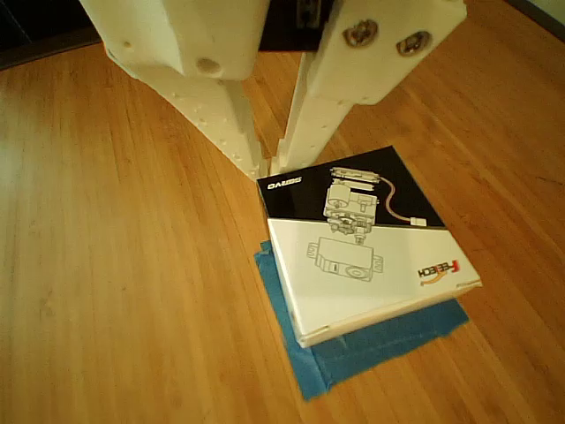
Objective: Push the box on top of the target
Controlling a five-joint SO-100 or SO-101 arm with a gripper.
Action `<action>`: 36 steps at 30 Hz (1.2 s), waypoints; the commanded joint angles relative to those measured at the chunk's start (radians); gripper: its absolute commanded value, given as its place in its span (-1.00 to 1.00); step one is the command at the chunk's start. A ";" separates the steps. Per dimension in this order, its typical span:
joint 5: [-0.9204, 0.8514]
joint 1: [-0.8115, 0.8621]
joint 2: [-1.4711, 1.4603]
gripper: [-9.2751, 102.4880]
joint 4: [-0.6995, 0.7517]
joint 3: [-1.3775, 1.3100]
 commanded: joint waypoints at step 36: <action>-0.020 -0.077 0.015 -0.83 0.071 -0.028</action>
